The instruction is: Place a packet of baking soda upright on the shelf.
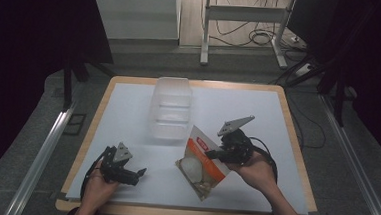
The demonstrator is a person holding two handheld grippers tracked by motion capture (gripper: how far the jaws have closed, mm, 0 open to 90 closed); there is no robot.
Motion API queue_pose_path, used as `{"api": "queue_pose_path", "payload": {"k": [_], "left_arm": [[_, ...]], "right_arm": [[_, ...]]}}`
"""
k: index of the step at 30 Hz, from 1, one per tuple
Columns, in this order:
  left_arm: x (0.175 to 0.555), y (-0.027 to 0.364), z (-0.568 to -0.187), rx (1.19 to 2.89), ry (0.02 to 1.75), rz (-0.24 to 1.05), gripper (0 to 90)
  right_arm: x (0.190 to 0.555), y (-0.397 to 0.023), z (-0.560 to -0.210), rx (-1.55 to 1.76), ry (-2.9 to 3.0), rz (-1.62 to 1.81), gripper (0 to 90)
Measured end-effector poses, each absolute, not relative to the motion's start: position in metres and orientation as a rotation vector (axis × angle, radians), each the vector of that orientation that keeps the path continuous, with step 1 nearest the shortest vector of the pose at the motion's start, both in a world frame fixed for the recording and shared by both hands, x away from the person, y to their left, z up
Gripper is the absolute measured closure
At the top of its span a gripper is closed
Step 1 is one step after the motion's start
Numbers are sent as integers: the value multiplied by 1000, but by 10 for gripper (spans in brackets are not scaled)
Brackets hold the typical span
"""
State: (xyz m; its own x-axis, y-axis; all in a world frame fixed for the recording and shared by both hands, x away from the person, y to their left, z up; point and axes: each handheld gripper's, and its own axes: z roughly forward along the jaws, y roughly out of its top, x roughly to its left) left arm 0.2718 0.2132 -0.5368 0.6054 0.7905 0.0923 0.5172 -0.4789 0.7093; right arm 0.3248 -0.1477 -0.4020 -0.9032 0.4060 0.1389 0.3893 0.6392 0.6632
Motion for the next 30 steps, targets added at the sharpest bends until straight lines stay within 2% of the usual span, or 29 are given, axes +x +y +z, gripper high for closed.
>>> {"api": "queue_pose_path", "payload": {"k": [11, 30], "left_arm": [[271, 215, -535, 2157, 1017, 559, 1], [270, 214, -534, 2151, 1007, 565, 0]], "right_arm": [[337, -155, -380, 676, 2769, 1071, 888], [384, -168, -344, 726, 2656, 1069, 888]]}}
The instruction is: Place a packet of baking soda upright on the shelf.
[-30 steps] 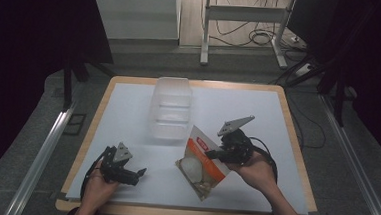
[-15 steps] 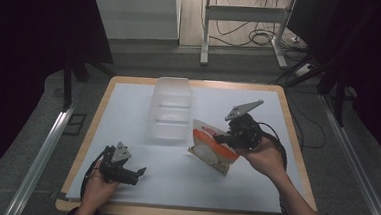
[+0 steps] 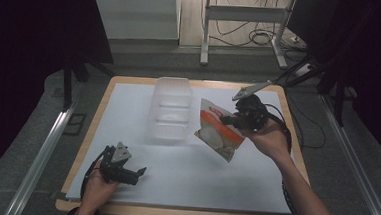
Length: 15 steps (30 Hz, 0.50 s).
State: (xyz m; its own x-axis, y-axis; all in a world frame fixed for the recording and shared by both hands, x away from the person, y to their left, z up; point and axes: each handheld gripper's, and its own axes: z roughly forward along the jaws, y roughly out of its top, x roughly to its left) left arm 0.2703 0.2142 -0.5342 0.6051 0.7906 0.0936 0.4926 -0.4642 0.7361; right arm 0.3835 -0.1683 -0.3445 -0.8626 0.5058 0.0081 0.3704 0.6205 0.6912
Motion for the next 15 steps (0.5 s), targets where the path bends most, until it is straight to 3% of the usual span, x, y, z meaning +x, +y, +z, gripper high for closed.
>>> {"api": "queue_pose_path", "payload": {"k": [15], "left_arm": [[270, 214, -534, 2159, 995, 562, 0]], "right_arm": [[420, -153, -335, 730, 2629, 1069, 888]]}}
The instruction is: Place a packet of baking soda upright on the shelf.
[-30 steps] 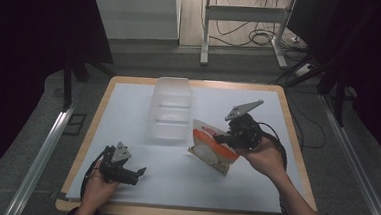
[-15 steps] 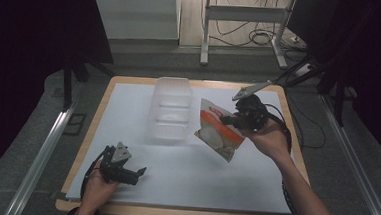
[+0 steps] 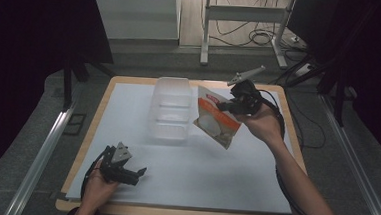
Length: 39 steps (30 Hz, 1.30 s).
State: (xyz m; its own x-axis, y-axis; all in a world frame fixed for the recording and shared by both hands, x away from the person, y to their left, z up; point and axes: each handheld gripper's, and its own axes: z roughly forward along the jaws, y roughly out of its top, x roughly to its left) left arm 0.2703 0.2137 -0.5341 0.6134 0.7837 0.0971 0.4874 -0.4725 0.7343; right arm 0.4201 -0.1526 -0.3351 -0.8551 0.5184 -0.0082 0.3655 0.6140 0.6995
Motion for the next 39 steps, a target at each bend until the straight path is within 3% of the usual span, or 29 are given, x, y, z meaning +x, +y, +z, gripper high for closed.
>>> {"api": "queue_pose_path", "payload": {"k": [21, 39], "left_arm": [[270, 222, -528, 2026, 967, 434, 0], [270, 222, -529, 2033, 966, 469, 0]], "right_arm": [[467, -109, -321, 716, 2599, 1087, 888], [510, -66, -316, 677, 2573, 1076, 887]]}}
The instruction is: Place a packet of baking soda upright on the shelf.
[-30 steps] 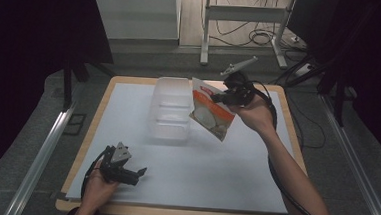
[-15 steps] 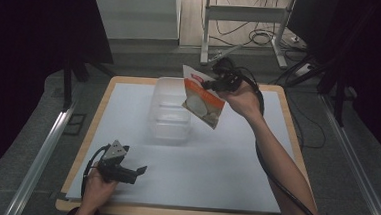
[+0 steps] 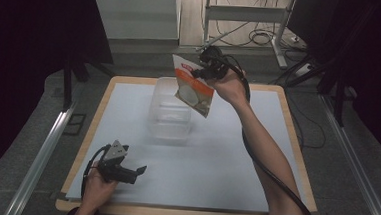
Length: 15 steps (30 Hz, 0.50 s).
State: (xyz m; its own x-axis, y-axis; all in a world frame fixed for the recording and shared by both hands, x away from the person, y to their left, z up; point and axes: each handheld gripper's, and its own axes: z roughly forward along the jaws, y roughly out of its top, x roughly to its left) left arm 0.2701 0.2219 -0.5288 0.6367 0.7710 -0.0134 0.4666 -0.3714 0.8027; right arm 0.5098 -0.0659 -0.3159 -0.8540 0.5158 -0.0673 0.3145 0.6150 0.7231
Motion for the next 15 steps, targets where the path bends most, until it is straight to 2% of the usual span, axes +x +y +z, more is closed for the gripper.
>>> {"api": "queue_pose_path", "payload": {"k": [15], "left_arm": [[270, 222, -530, 2044, 966, 467, 0]], "right_arm": [[534, -35, -327, 650, 2589, 1131, 887]]}}
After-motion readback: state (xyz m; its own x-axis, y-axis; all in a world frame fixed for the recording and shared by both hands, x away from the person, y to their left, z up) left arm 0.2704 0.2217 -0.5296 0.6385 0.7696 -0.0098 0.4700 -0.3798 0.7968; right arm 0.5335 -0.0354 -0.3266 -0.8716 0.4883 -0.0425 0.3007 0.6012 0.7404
